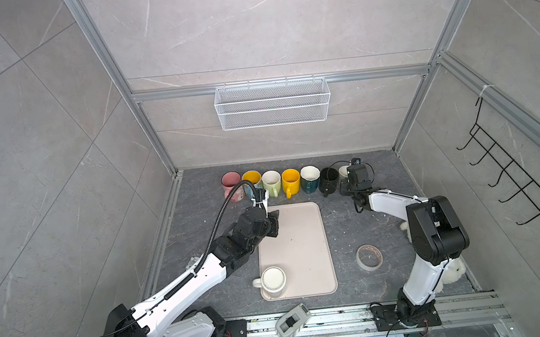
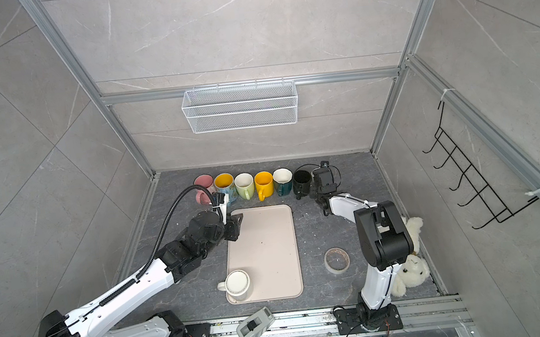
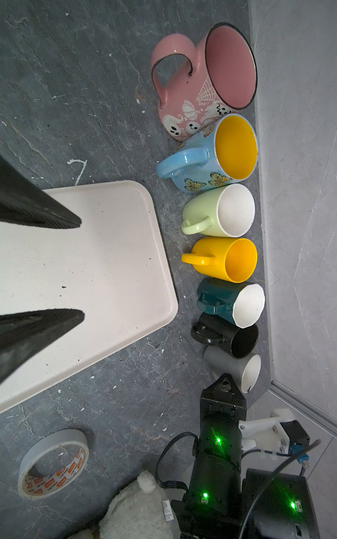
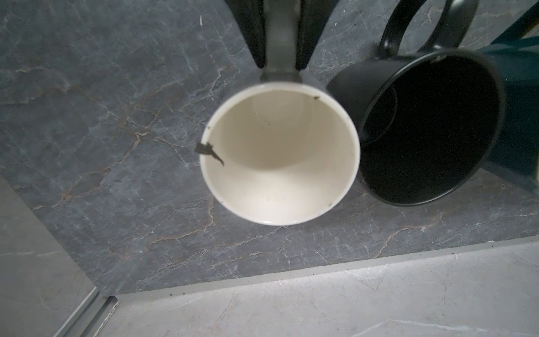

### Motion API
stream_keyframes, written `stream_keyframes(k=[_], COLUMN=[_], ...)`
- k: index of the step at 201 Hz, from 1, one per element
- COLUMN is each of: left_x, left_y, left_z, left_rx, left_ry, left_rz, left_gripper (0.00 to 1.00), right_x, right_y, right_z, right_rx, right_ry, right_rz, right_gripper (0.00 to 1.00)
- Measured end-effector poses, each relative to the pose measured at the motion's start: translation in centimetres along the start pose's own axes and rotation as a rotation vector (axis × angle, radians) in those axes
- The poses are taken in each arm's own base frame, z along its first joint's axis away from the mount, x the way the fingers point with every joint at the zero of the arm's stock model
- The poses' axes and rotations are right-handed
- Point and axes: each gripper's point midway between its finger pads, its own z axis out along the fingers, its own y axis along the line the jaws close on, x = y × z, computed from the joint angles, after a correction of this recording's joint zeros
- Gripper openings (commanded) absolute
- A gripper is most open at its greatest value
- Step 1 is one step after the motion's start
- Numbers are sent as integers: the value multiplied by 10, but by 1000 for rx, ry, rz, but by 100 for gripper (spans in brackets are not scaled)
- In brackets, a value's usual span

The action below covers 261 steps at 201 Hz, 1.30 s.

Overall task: Turn the mug right side up
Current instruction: 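Lower the grey mug upright beside the black mug with the right gripper, then release the grey mug with the right gripper while the left reaches the white mug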

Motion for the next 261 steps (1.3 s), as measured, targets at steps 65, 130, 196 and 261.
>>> stream_keyframes(k=[65, 130, 196, 261], left_x=[4, -5, -1, 86], left_y=[2, 4, 33, 41], left_z=[-1, -19, -52, -61], left_rx=[0, 13, -168, -257], left_ry=[2, -34, 107, 339], left_rz=[-1, -31, -234, -695], left_gripper=[48, 48, 48, 45], right_x=[3, -1, -34, -19], right_y=[-4, -8, 15, 81], right_z=[-10, -32, -110, -165], right_rx=[2, 0, -72, -230], right_ry=[-6, -40, -193, -181], right_rz=[21, 42, 56, 22], right_gripper=[41, 62, 62, 62])
